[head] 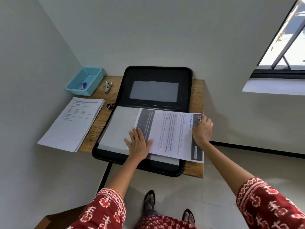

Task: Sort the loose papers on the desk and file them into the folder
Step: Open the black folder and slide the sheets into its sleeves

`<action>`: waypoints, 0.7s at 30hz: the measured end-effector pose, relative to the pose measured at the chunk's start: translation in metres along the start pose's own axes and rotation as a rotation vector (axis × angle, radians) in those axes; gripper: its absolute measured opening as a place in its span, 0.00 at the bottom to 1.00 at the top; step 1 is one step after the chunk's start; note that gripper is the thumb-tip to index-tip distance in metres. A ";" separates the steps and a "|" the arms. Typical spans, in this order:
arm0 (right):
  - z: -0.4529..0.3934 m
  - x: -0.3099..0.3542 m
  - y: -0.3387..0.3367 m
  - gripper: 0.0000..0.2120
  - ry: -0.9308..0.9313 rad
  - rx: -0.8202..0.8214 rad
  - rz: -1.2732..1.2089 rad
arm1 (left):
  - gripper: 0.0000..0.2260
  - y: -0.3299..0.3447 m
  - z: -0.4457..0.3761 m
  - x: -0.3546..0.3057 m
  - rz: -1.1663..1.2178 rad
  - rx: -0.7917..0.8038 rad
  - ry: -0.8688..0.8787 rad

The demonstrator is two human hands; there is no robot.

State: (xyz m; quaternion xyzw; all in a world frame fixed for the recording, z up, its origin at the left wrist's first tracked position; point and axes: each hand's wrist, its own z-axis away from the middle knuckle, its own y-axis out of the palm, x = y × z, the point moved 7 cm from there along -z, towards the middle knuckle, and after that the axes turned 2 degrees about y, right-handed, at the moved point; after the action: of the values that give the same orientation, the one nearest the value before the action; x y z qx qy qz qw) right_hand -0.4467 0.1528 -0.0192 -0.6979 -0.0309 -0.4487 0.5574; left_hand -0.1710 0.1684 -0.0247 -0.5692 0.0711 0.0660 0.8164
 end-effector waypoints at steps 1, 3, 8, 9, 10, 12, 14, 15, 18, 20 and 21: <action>-0.002 0.001 0.002 0.19 0.007 -0.013 -0.009 | 0.36 0.003 -0.002 0.002 -0.025 -0.001 0.016; -0.004 0.005 0.007 0.19 0.004 -0.017 -0.035 | 0.36 0.005 -0.009 0.005 -0.076 -0.023 0.059; 0.008 0.022 0.020 0.20 -0.054 -0.004 -0.045 | 0.36 -0.012 -0.035 0.004 -0.095 -0.079 0.251; 0.011 0.026 0.023 0.21 -0.065 -0.010 -0.017 | 0.36 -0.018 -0.041 0.005 -0.086 -0.084 0.270; 0.014 0.029 0.026 0.21 -0.066 -0.027 0.005 | 0.35 -0.024 -0.048 0.006 -0.085 -0.083 0.285; 0.017 0.033 0.033 0.22 -0.054 -0.080 0.010 | 0.34 -0.033 -0.060 0.011 -0.105 -0.078 0.326; 0.020 0.038 0.037 0.20 -0.046 -0.124 0.029 | 0.34 -0.035 -0.066 0.017 -0.148 -0.057 0.388; 0.022 0.039 0.036 0.18 -0.038 -0.146 0.045 | 0.34 -0.033 -0.066 0.018 -0.169 -0.041 0.417; 0.032 0.036 0.029 0.12 0.055 -0.254 0.075 | 0.34 -0.022 -0.066 0.021 -0.170 -0.003 0.491; 0.035 0.031 0.027 0.11 0.122 -0.282 0.100 | 0.34 -0.020 -0.066 0.020 -0.162 -0.009 0.512; 0.037 0.028 0.028 0.11 0.150 -0.283 0.097 | 0.34 -0.020 -0.066 0.020 -0.167 -0.009 0.524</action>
State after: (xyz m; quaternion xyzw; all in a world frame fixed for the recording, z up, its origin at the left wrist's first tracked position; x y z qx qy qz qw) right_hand -0.3931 0.1595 -0.0208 -0.7346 0.1079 -0.4719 0.4754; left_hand -0.1498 0.0999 -0.0329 -0.5746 0.2323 -0.1507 0.7702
